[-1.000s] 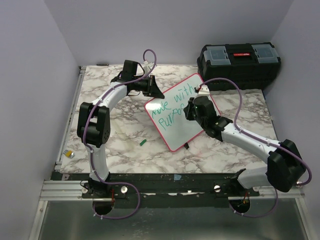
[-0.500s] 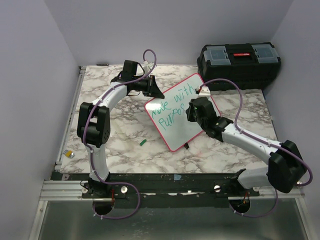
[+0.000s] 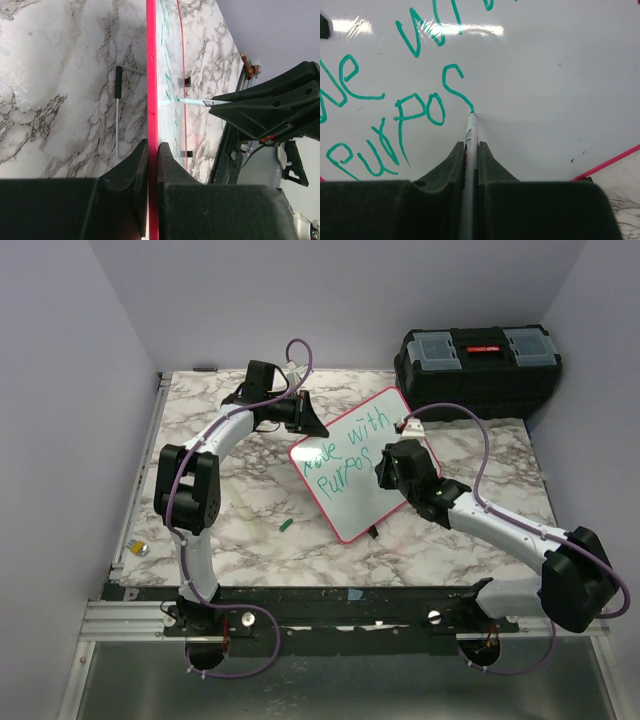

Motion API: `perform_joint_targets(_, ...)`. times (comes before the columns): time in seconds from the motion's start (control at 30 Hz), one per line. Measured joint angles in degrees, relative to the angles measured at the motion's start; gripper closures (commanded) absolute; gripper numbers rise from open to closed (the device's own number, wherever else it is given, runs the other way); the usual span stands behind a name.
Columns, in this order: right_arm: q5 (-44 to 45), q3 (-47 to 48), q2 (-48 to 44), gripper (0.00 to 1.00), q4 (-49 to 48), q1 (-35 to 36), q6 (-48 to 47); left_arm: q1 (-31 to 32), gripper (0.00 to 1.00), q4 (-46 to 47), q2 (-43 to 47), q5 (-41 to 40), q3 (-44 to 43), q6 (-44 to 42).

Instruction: Write a sentence on the whiteboard

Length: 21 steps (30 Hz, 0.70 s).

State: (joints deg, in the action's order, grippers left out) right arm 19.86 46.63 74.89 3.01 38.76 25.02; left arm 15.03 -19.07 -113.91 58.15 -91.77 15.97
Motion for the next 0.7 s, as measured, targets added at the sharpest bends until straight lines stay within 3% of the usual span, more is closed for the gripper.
perform_joint_targets(0.7, -5.5, -0.2, -4.2, 1.00, -0.3, -0.2, 0.5, -0.1, 1.00, 0.4, 0.0, 0.2, 0.2, 0.0)
